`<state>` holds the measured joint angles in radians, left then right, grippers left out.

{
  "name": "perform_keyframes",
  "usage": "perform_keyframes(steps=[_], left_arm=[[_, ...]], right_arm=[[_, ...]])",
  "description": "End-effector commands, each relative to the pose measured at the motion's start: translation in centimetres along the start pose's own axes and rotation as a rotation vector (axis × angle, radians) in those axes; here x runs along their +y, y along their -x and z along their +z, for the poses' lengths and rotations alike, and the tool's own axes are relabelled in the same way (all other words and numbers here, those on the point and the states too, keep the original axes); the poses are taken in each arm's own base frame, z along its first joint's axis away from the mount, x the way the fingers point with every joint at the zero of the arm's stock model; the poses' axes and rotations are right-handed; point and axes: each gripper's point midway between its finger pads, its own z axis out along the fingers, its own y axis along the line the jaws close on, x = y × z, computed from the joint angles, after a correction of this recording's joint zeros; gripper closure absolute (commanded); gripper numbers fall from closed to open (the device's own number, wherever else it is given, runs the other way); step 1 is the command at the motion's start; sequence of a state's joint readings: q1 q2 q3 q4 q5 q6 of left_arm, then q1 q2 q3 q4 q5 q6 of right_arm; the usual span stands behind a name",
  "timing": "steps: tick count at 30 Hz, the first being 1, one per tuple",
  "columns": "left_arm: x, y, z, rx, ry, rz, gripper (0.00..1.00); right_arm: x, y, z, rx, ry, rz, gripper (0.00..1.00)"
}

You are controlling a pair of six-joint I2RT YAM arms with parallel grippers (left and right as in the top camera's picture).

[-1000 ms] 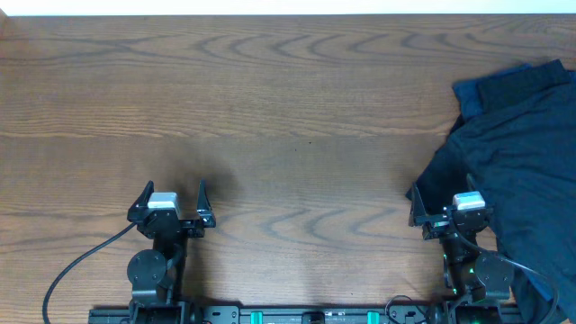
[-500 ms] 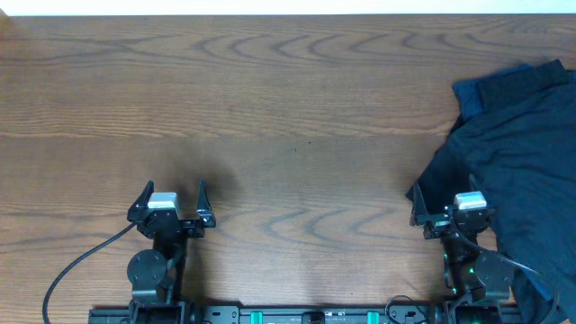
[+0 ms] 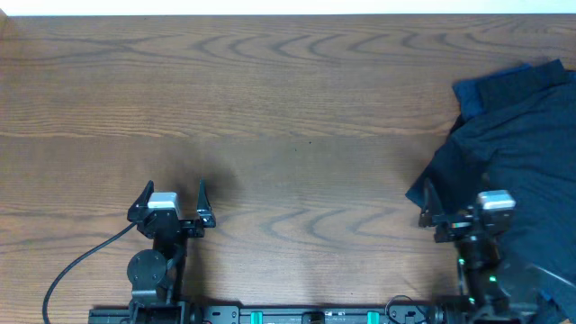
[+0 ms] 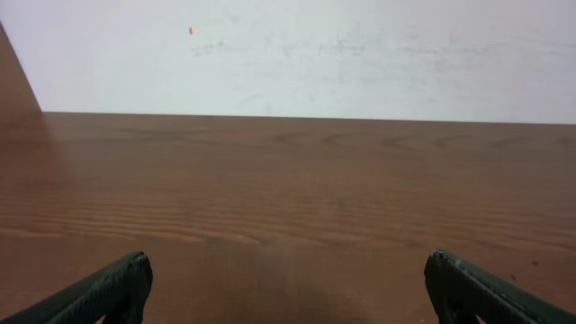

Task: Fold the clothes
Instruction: 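Reach the right gripper into the dark clothing pile and grasp the black T-shirt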

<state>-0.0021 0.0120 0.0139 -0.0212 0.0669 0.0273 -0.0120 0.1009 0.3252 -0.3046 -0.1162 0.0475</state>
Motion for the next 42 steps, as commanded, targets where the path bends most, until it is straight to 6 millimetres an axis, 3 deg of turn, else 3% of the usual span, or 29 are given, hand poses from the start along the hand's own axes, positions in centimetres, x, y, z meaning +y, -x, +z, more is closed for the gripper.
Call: perform_keyframes(steps=[1, 7, 13, 18, 22, 28, 30, 34, 38, 42], left_arm=[[-0.1, -1.4, 0.0, 0.046, -0.006, 0.010, 0.02], [-0.1, -1.4, 0.0, 0.046, -0.006, 0.010, 0.02], [-0.1, -1.4, 0.0, 0.046, -0.006, 0.010, 0.02], [-0.1, -1.4, 0.0, 0.046, -0.006, 0.010, 0.02], [-0.1, -1.4, 0.0, 0.046, -0.006, 0.010, 0.02], [-0.1, -1.4, 0.0, 0.046, -0.006, 0.010, 0.02], [-0.1, -1.4, 0.0, 0.046, -0.006, 0.010, 0.02], [-0.1, -1.4, 0.0, 0.046, -0.006, 0.010, 0.02], [-0.1, -1.4, 0.0, 0.046, -0.006, 0.010, 0.02], [-0.1, -1.4, 0.0, 0.046, -0.006, 0.010, 0.02]], right_arm=[[0.1, 2.6, -0.2, 0.047, -0.008, 0.085, 0.01], [0.0, 2.4, 2.4, 0.294, -0.013, 0.117, 0.01], [0.4, 1.3, 4.6, 0.671, -0.005, 0.178, 0.01], [0.1, 0.4, 7.1, 0.834, -0.020, 0.201, 0.01], [0.1, -2.4, 8.3, 0.939, -0.015, 0.224, 0.01], [-0.5, -8.4, 9.1, 1.156, -0.043, 0.256, 0.01], [-0.7, -10.4, 9.4, 1.225, -0.064, 0.274, 0.30], [-2.4, -13.5, 9.4, 1.320, -0.211, 0.300, 0.45], [-4.8, -16.1, 8.9, 1.387, -0.384, 0.277, 0.45], [-4.3, -18.4, 9.3, 1.425, -0.361, 0.319, 0.43]])
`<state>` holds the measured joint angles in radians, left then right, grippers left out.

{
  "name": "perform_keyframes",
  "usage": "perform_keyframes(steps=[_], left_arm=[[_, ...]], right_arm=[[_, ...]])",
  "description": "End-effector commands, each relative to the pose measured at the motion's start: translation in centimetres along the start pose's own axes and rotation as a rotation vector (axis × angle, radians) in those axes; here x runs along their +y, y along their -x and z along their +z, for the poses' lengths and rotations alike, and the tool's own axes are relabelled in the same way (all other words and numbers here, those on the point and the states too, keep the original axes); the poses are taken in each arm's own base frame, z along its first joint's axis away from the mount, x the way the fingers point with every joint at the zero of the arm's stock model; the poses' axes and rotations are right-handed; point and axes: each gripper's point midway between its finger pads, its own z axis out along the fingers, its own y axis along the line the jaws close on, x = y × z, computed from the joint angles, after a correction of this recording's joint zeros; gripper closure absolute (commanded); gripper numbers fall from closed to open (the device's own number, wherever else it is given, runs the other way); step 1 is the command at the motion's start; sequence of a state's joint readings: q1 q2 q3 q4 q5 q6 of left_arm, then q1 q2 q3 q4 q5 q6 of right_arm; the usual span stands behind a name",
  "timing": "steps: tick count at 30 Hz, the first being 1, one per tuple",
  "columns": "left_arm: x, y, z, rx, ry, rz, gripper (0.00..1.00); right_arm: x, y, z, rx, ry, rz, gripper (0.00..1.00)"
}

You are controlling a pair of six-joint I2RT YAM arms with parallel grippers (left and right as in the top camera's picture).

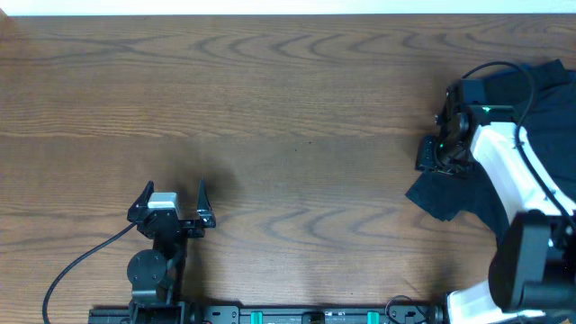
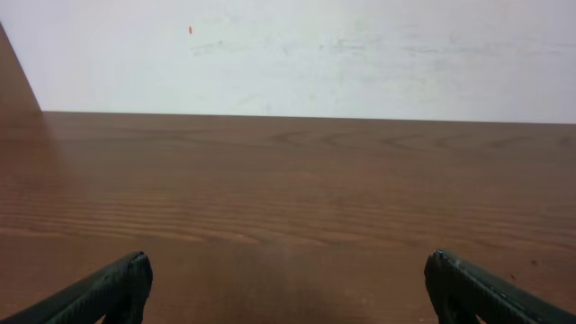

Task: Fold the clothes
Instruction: 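Reach the right gripper into the dark clothing pile and grasp the black T-shirt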

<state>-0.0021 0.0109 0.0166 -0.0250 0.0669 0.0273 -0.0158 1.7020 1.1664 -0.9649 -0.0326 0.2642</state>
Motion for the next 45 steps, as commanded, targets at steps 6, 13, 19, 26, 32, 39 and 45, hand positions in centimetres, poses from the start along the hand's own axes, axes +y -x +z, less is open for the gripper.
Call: perform_keyframes(steps=[6, 13, 19, 26, 32, 39, 45], left_arm=[[-0.1, -1.4, 0.0, 0.046, -0.006, 0.010, 0.02], [-0.1, -1.4, 0.0, 0.046, -0.006, 0.010, 0.02], [-0.1, -1.4, 0.0, 0.046, -0.006, 0.010, 0.02], [-0.1, -1.4, 0.0, 0.046, -0.006, 0.010, 0.02], [-0.1, -1.4, 0.0, 0.046, -0.006, 0.010, 0.02], [-0.1, -1.4, 0.0, 0.046, -0.006, 0.010, 0.02], [-0.1, -1.4, 0.0, 0.046, -0.006, 0.010, 0.02]], right_arm=[[-1.8, -1.4, 4.9, 0.103, -0.070, 0.070, 0.36], [-3.4, -2.4, 6.7, 0.135, -0.068, 0.156, 0.37], [-3.1, -4.3, 9.0, 0.143, -0.016, 0.205, 0.36], [-3.1, -4.3, 9.4, 0.133, -0.012, 0.203, 0.47], [-3.1, -4.4, 9.3, 0.136, -0.012, 0.203, 0.45], [-3.1, -4.5, 9.3, 0.140, -0.013, 0.195, 0.48], [-3.1, -4.5, 9.3, 0.140, -0.012, 0.188, 0.72]])
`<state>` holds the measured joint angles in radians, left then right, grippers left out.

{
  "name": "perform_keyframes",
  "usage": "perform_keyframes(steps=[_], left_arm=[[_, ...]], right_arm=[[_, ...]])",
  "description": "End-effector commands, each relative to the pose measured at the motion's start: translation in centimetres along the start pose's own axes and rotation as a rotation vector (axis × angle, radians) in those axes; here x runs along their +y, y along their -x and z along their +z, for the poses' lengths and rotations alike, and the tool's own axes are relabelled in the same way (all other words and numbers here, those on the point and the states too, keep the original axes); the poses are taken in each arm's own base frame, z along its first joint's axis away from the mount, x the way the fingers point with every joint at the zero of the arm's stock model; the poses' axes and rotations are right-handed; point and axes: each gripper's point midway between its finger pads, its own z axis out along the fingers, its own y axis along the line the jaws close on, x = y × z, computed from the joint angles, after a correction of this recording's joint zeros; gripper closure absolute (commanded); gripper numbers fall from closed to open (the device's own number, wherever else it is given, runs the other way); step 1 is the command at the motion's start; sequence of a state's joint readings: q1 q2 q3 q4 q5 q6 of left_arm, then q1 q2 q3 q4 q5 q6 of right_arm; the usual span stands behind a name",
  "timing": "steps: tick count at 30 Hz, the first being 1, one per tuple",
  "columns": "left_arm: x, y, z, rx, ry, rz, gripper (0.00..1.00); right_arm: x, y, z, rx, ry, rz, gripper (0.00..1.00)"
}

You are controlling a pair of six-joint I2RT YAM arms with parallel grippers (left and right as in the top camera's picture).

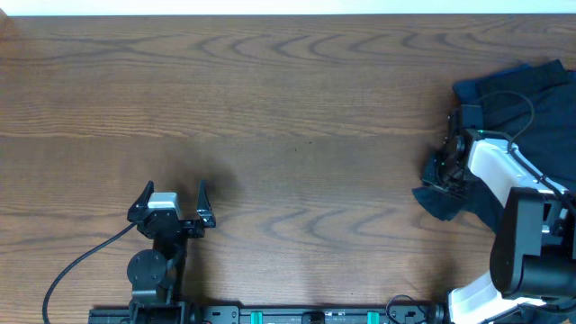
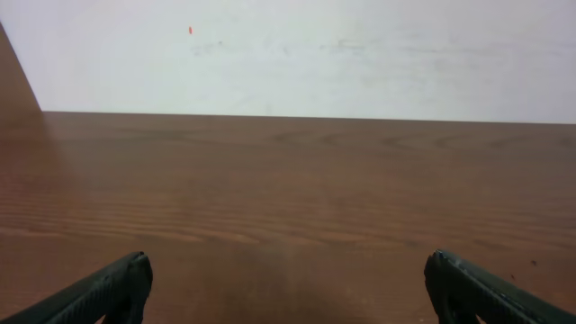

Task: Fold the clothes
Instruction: 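Reach the right gripper into the dark clothing pile and grasp the black T-shirt, then drag the black T-shirt leftward across the table with the right gripper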

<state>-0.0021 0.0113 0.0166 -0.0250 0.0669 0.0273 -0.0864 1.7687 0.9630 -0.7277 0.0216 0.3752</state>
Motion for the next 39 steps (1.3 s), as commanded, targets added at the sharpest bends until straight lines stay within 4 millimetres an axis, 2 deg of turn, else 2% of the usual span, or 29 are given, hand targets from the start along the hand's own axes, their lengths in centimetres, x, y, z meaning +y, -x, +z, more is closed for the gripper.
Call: perform_keyframes(steps=[1, 7, 12, 15, 21, 31, 35, 39], left_arm=[[-0.1, -1.4, 0.0, 0.045, -0.006, 0.010, 0.02], [-0.1, -1.4, 0.0, 0.045, -0.006, 0.010, 0.02], [-0.1, -1.4, 0.0, 0.045, -0.006, 0.010, 0.02], [-0.1, -1.4, 0.0, 0.046, -0.006, 0.010, 0.02], [-0.1, -1.4, 0.0, 0.046, -0.006, 0.010, 0.02], [-0.1, -1.4, 0.0, 0.045, -0.006, 0.010, 0.02], [-0.1, -1.4, 0.0, 0.046, -0.006, 0.010, 0.02], [-0.1, -1.4, 0.0, 0.046, -0.006, 0.010, 0.02]], right_arm=[[0.3, -3.0, 3.1, 0.132, 0.041, 0.002, 0.73], [0.6, -3.1, 3.0, 0.140, 0.058, 0.003, 0.99], [0.7, -3.1, 3.0, 0.142, 0.061, 0.003, 0.99], [0.7, -2.8, 2.2, 0.152, 0.057, 0.007, 0.99], [1.6, -0.7, -1.3, 0.162, 0.066, 0.010, 0.99], [4.7, 3.3, -9.2, 0.107, 0.136, -0.030, 0.99], [6.5, 3.6, -12.0, 0.081, 0.151, -0.077, 0.99], [9.3, 3.2, -13.9, 0.049, 0.171, -0.153, 0.99]])
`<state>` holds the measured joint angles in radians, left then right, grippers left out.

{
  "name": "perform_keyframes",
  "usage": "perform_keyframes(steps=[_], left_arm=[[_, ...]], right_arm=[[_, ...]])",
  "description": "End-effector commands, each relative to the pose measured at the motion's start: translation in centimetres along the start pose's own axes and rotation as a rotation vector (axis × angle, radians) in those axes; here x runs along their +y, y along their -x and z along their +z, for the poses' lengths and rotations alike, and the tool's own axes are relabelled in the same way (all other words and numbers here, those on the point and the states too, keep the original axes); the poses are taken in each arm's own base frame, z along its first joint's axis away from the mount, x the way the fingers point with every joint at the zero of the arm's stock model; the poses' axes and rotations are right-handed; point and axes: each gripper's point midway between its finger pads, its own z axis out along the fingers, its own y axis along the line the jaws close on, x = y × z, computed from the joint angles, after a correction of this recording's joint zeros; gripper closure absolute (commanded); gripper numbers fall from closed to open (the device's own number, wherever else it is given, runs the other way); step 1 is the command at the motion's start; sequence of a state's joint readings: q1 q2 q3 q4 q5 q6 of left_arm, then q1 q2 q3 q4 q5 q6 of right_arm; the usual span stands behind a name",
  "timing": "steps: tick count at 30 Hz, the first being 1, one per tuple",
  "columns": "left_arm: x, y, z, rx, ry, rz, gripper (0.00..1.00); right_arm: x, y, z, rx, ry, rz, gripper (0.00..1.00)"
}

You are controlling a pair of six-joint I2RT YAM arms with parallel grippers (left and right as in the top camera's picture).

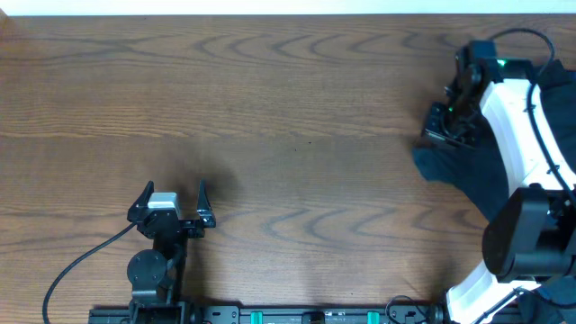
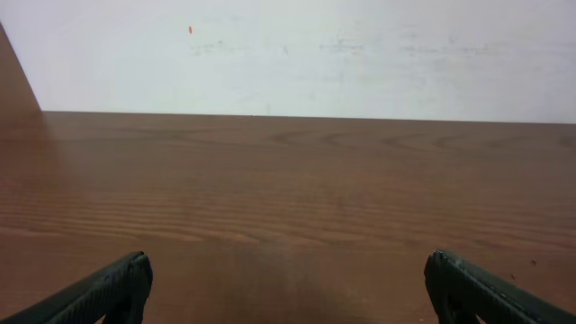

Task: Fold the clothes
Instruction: 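Drag the black T-shirt leftward across the table with the right gripper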

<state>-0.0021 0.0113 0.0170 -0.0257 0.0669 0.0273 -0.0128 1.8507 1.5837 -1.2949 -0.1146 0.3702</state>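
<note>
A dark blue garment (image 1: 470, 176) lies crumpled at the table's right edge, partly under my right arm. My right gripper (image 1: 445, 127) is down on the garment's left edge, and the cloth looks gathered at its fingers. My left gripper (image 1: 172, 193) rests near the front left, far from the garment. In the left wrist view my left gripper (image 2: 288, 274) is wide open over bare wood, with both dark fingertips (image 2: 126, 279) at the bottom corners.
The wooden table (image 1: 288, 108) stretches left of the garment. A white wall (image 2: 297, 54) stands behind its far edge. A black cable (image 1: 76, 265) loops at the front left, beside the left arm's base.
My right gripper has moved away from me toward the far edge. The garment's left corner has shifted the same way with it. The left arm has not moved.
At first my right gripper sat near the front on the spread garment. Then it was at the garment's far-left edge, and afterwards lower on the left edge. Now it is farther back, with the cloth drawn along. My left gripper stayed open and still.
</note>
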Motion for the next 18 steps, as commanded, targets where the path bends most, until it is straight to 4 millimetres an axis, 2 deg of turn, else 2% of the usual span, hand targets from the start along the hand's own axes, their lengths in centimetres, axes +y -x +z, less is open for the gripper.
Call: perform_keyframes(steps=[1, 10, 15, 18], left_arm=[[-0.1, -1.4, 0.0, 0.045, -0.006, 0.010, 0.02], [-0.1, -1.4, 0.0, 0.045, -0.006, 0.010, 0.02], [-0.1, -1.4, 0.0, 0.045, -0.006, 0.010, 0.02], [-0.1, -1.4, 0.0, 0.045, -0.006, 0.010, 0.02]], right_arm=[[4.1, -0.2, -1.5, -0.038, 0.058, -0.104, 0.99], [13.7, -1.6, -1.7, -0.147, 0.187, -0.277, 0.99], [19.9, -1.8, -2.2, -0.264, 0.297, -0.374, 0.99], [23.6, -2.5, -1.7, -0.311, 0.354, -0.444, 0.99]])
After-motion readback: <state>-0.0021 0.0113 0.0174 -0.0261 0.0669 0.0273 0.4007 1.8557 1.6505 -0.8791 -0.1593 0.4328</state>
